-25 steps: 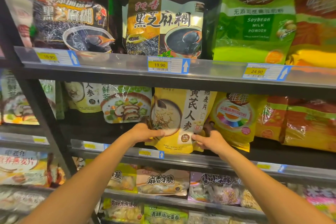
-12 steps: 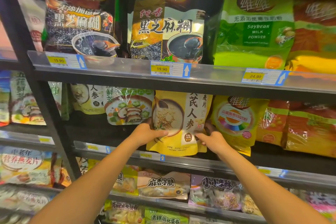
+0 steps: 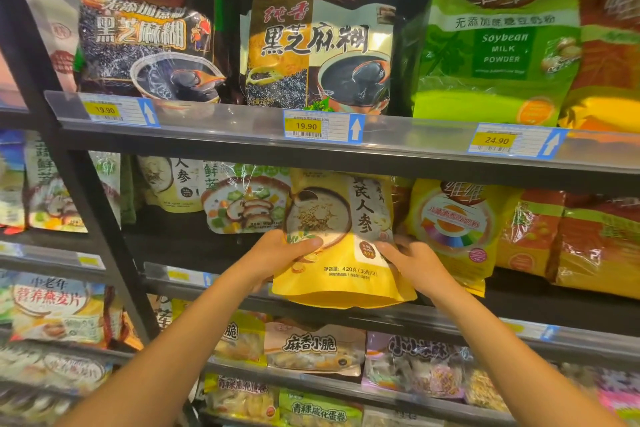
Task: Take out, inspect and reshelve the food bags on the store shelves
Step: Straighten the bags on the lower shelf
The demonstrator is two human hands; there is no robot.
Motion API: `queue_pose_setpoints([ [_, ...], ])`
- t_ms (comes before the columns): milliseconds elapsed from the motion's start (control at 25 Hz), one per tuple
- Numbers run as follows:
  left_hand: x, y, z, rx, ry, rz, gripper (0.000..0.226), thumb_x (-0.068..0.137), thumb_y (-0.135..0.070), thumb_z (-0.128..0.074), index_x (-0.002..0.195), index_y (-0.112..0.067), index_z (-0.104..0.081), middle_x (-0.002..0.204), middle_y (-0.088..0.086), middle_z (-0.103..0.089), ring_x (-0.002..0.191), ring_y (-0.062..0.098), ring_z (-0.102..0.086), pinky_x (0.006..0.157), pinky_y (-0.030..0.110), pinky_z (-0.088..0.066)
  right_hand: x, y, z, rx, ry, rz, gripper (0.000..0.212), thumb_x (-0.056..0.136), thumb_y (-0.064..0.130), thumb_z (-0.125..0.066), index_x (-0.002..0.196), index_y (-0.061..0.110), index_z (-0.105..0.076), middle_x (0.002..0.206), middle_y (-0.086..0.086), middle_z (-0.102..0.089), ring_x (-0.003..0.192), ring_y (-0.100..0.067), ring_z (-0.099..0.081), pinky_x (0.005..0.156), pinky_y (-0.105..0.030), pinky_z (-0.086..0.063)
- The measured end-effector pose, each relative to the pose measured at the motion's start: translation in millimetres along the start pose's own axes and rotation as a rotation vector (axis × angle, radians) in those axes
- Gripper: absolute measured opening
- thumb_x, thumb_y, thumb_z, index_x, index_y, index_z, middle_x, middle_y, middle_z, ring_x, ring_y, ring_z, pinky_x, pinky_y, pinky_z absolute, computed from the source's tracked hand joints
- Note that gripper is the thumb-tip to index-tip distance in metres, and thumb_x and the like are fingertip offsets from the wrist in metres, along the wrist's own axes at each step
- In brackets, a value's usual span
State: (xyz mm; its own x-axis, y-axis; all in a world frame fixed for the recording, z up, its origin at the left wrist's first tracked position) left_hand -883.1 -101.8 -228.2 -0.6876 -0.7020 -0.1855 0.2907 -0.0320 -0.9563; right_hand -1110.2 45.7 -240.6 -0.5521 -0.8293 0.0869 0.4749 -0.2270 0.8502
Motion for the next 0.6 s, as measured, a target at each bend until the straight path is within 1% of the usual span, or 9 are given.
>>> queue_pose_setpoints([
  [80, -11.6, 9.5, 1.7, -0.146, 0.030, 0.011, 0.049, 0.084, -0.044, -0.083, 0.123, -0.017, -0.068, 0.110, 0.006, -0.081, 0.103, 0.026, -0.077, 0.100, 0.053, -0.058, -18.4, 17.7, 3.0, -0.037, -0.027, 0.036, 0.031, 0.094, 0.056, -0.064, 0.102, 0.027, -0.074, 0.088, 0.011, -0.076, 0.082, -0.006, -0.070, 0.073, -0.026, -0.053],
  [120, -17.6, 14.2, 0.4, -0.228, 0.056, 0.020, 0.044, 0.088, -0.037, -0.081, 0.126, -0.018, -0.067, 0.113, 0.008, -0.080, 0.105, 0.029, -0.076, 0.101, 0.054, -0.057, -27.6, 24.8, 4.4, -0.001, -0.043, 0.041, 0.025, 0.095, 0.051, -0.067, 0.097, 0.027, -0.073, 0.084, 0.010, -0.075, 0.077, -0.006, -0.069, 0.068, -0.024, -0.050],
  [160, -22.5, 21.1, -0.8, -0.304, 0.073, 0.038, 0.038, 0.092, -0.030, -0.077, 0.127, -0.018, -0.067, 0.115, 0.011, -0.080, 0.104, 0.031, -0.076, 0.099, 0.055, -0.058, -36.1, 27.0, 3.5, 0.068, -0.049, 0.032, 0.023, 0.093, 0.048, -0.070, 0.098, 0.025, -0.073, 0.086, 0.009, -0.076, 0.077, -0.007, -0.070, 0.068, -0.023, -0.050],
  [200, -29.9, 27.3, -1.1, -0.371, 0.083, 0.062, 0.034, 0.094, -0.023, -0.074, 0.127, -0.017, -0.067, 0.114, 0.014, -0.079, 0.100, 0.032, -0.077, 0.095, 0.054, -0.059, -45.1, 27.9, -1.6, 0.156, -0.034, 0.014, 0.026, 0.090, 0.046, -0.073, 0.102, 0.023, -0.072, 0.089, 0.008, -0.077, 0.081, -0.009, -0.072, 0.071, -0.023, -0.052],
  [280, -46.9, 40.4, -1.8, -0.488, 0.106, 0.089, 0.029, 0.096, -0.014, -0.069, 0.126, -0.013, -0.067, 0.113, 0.018, -0.078, 0.092, 0.032, -0.077, 0.088, 0.053, -0.059, -65.4, 28.2, -19.3, 0.331, 0.027, -0.045, 0.038, 0.084, 0.045, -0.079, 0.111, 0.020, -0.068, 0.102, 0.004, -0.078, 0.091, -0.013, -0.075, 0.078, -0.029, -0.058],
  [360, -65.4, 56.2, 1.8, -0.550, 0.100, 0.095, 0.033, 0.096, -0.008, -0.068, 0.129, -0.010, -0.066, 0.117, 0.022, -0.077, 0.097, 0.035, -0.077, 0.088, 0.056, -0.059, -87.5, 23.5, -42.5, 0.461, 0.093, -0.138, 0.053, 0.079, 0.044, -0.084, 0.122, 0.021, -0.062, 0.116, 0.001, -0.077, 0.100, -0.017, -0.077, 0.085, -0.038, -0.061],
  [440, -84.9, 75.1, 9.5, -0.565, 0.093, 0.096, 0.044, 0.092, -0.007, -0.071, 0.136, -0.010, -0.063, 0.124, 0.023, -0.074, 0.112, 0.042, -0.071, 0.093, 0.062, -0.056, -110.1, 24.1, -63.6, 0.526, 0.130, -0.181, 0.062, 0.076, 0.041, -0.086, 0.128, 0.023, -0.057, 0.120, -0.001, -0.076, 0.103, -0.019, -0.077, 0.084, -0.038, -0.062],
  [520, -105.5, 96.5, 21.7, -0.559, 0.087, 0.092, 0.058, 0.087, -0.008, -0.078, 0.142, -0.014, -0.059, 0.131, 0.022, -0.071, 0.125, 0.047, -0.063, 0.106, 0.071, -0.045, -132.0, 26.4, -86.4, 0.552, 0.158, -0.195, 0.060, 0.079, 0.033, -0.086, 0.131, 0.022, -0.056, 0.120, -0.002, -0.077, 0.101, -0.019, -0.077, 0.079, -0.036, -0.063],
  [600, -133.8, 118.6, 39.5, -0.646, 0.091, 0.113, 0.057, 0.091, -0.008, -0.074, 0.144, -0.018, -0.056, 0.137, 0.023, -0.067, 0.134, 0.050, -0.055, 0.115, 0.072, -0.033, -155.7, 29.4, -116.1, 0.584, 0.191, -0.218, 0.063, 0.076, 0.026, -0.087, 0.131, 0.021, -0.057, 0.118, -0.005, -0.078, 0.102, -0.026, -0.077, 0.085, -0.046, -0.062],
])
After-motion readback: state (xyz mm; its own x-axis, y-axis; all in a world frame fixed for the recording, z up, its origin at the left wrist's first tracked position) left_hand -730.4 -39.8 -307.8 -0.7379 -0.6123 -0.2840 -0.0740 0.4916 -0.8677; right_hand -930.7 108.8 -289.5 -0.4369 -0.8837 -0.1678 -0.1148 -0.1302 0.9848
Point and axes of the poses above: each hand's wrist, its own x-axis towards the middle knuckle, its own z-axis out of the back of the hand, y = z × x, the point moved 9 cm from there along x, towards the middle knuckle
